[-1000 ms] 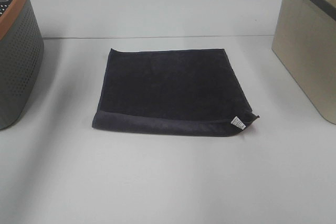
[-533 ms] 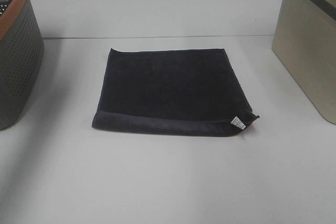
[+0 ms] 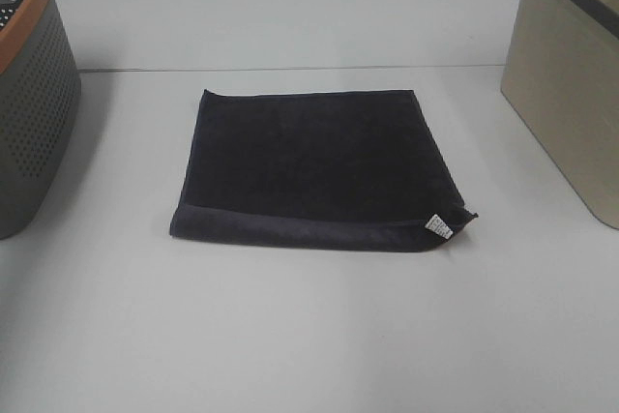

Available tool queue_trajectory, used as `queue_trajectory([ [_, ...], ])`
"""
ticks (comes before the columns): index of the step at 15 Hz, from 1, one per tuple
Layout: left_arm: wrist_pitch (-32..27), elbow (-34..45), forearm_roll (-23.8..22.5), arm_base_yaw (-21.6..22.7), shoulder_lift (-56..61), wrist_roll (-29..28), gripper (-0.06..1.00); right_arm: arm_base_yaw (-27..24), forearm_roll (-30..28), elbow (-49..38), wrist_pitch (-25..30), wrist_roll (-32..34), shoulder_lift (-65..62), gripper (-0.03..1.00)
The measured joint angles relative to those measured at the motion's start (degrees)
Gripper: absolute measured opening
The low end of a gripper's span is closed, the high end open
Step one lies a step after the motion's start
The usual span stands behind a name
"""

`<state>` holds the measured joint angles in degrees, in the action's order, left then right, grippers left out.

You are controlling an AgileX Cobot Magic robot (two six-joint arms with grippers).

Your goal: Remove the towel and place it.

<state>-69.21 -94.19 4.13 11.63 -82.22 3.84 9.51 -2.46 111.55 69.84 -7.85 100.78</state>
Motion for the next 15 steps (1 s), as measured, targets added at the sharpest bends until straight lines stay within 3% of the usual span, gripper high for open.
queue_trajectory([
  [7,-0.23,24.24,0.00,0.00,20.05,0.46,0.68,0.00,0.29,-24.87,-0.23,0.00,-15.07,0.76],
  [15,0.69,53.97,0.00,0.00,50.42,0.46,0.68,0.00,3.04,-65.09,-14.09,0.00,-37.87,0.76],
])
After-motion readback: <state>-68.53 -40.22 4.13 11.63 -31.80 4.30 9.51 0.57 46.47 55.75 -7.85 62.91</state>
